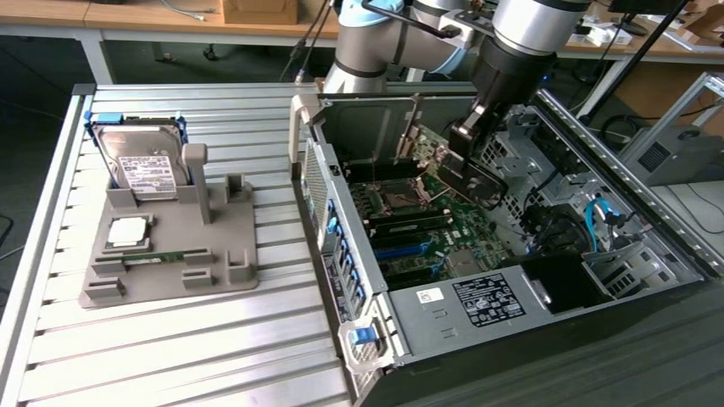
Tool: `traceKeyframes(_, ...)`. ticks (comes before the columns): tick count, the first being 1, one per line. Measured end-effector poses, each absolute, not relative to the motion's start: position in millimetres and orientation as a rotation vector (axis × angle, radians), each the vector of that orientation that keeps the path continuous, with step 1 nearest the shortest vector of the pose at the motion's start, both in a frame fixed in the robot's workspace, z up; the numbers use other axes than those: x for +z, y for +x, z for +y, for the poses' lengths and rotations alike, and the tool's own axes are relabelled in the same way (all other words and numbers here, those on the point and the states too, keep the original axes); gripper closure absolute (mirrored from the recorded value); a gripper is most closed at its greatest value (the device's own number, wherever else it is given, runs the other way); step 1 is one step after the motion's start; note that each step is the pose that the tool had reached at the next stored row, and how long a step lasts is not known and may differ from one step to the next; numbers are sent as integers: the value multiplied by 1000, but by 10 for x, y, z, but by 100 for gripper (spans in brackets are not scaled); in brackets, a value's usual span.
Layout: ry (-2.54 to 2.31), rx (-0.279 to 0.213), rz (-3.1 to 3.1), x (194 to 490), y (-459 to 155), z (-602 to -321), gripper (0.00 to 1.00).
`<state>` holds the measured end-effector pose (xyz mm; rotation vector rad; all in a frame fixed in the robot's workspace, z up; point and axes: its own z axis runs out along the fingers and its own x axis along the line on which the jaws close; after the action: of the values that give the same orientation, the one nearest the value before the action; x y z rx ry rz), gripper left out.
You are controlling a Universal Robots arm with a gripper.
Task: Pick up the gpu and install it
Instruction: 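Insert the gpu into the slot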
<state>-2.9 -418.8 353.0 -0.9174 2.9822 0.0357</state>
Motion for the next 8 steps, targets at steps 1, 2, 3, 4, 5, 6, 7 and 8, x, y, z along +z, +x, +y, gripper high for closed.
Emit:
traceKeyframes(1, -929, 36, 2979, 3530, -29, -4188, 73)
traceKeyframes(2, -937, 36, 2976, 3530, -29, -4188, 73)
traceKeyframes(3, -945, 36, 2974, 3530, -29, -4188, 73)
traceKeyframes(4, -950, 36, 2972, 3530, -29, -4188, 73)
traceKeyframes(5, -956, 36, 2970, 3530, -29, -4188, 73)
traceKeyframes(6, -962, 36, 2969, 3530, -29, -4188, 73)
traceKeyframes(7, -968, 36, 2967, 3530, -29, -4188, 73)
traceKeyframes(8, -974, 36, 2965, 3530, -29, -4188, 73)
